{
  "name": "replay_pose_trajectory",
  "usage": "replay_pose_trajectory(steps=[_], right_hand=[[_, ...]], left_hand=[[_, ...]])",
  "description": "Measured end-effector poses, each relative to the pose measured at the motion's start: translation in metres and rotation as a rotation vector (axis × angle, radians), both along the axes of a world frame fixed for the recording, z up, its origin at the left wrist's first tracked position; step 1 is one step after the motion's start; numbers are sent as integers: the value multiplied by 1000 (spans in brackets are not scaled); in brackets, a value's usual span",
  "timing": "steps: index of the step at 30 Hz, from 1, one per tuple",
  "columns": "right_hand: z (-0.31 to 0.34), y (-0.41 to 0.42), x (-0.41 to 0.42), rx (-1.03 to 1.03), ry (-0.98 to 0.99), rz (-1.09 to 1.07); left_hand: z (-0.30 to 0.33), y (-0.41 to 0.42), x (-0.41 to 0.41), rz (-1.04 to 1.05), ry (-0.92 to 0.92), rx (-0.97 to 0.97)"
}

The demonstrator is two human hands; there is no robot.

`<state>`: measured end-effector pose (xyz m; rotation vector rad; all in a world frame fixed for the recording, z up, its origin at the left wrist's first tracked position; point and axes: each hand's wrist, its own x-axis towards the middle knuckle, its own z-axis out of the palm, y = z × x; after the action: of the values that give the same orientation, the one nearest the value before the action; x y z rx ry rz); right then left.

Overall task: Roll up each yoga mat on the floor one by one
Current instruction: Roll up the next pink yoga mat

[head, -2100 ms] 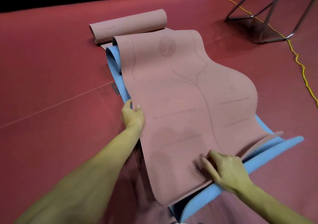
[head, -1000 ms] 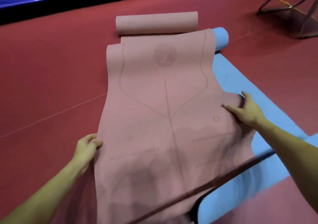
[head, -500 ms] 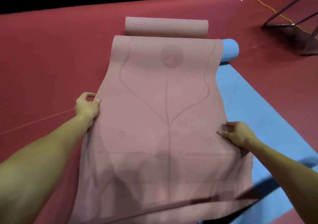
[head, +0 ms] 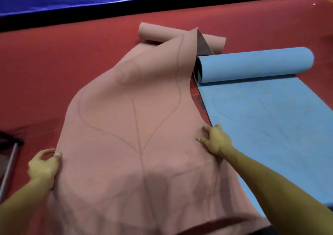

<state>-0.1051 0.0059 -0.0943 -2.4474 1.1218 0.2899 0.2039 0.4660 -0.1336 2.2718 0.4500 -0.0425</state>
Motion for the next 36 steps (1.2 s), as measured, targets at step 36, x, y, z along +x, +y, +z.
replay_pose_trajectory(steps=[36], right_hand=[[-12, 9, 36, -37, 175, 71]], left_hand=[[-12, 15, 42, -91, 29, 71]])
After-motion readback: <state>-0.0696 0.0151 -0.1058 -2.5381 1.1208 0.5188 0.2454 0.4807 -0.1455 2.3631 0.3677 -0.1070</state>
